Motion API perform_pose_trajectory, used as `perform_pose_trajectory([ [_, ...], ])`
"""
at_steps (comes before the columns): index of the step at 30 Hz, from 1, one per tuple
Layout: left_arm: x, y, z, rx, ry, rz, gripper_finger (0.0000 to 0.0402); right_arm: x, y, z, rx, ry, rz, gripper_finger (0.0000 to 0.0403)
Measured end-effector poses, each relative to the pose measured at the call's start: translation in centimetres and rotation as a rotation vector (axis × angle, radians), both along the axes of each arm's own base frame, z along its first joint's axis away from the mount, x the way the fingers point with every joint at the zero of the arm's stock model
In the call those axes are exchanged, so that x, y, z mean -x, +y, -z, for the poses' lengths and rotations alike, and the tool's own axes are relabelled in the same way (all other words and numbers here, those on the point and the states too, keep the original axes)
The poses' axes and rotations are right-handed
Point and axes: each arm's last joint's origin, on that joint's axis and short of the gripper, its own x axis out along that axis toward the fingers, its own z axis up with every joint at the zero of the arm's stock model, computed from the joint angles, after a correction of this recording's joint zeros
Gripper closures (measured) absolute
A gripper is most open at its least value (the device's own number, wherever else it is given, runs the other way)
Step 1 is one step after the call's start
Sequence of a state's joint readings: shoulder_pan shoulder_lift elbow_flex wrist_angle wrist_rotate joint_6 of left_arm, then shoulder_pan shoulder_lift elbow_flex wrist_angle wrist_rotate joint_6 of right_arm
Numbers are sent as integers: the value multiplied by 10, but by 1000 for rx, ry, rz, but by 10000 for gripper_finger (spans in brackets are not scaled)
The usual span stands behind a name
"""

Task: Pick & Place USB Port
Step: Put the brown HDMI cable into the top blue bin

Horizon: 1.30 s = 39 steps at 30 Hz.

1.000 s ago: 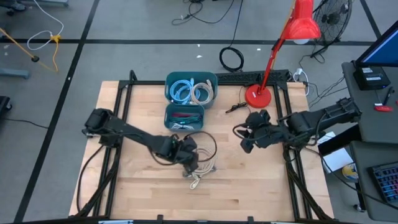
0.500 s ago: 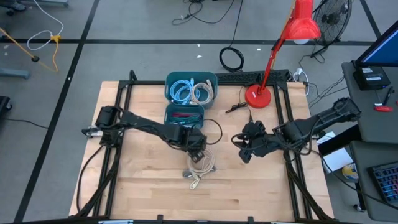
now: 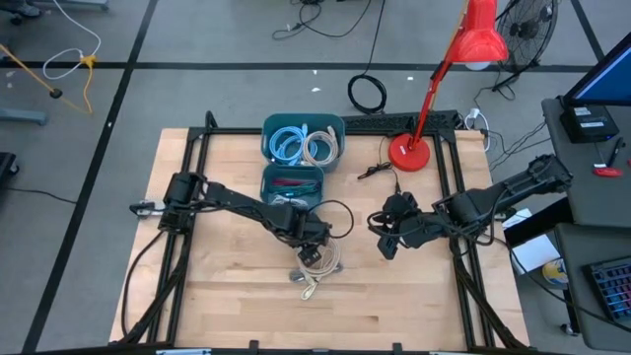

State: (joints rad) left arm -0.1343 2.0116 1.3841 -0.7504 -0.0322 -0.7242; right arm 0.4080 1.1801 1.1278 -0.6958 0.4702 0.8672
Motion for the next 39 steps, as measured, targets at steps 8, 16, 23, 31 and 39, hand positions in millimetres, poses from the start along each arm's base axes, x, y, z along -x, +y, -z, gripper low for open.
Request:
perform_pose_trajectory([
  [8,0,-3,4,27,17,30,349,-2,1,-2,-9,-28,2,273],
  [16,5,-7,-47,39,-113,8,365,-2,1,-2,-14,-35,5,273],
  [23,22,15,-135,-63,-385,-110,365,-3,1,-3,-20,-48,5,273],
  [31,44,117,-185,-216,-421,-361,365,-7,3,-8,-18,-103,-22,273],
  [39,64,227,-164,-131,-365,-573,365,-5,-10,-18,10,-142,-50,273],
])
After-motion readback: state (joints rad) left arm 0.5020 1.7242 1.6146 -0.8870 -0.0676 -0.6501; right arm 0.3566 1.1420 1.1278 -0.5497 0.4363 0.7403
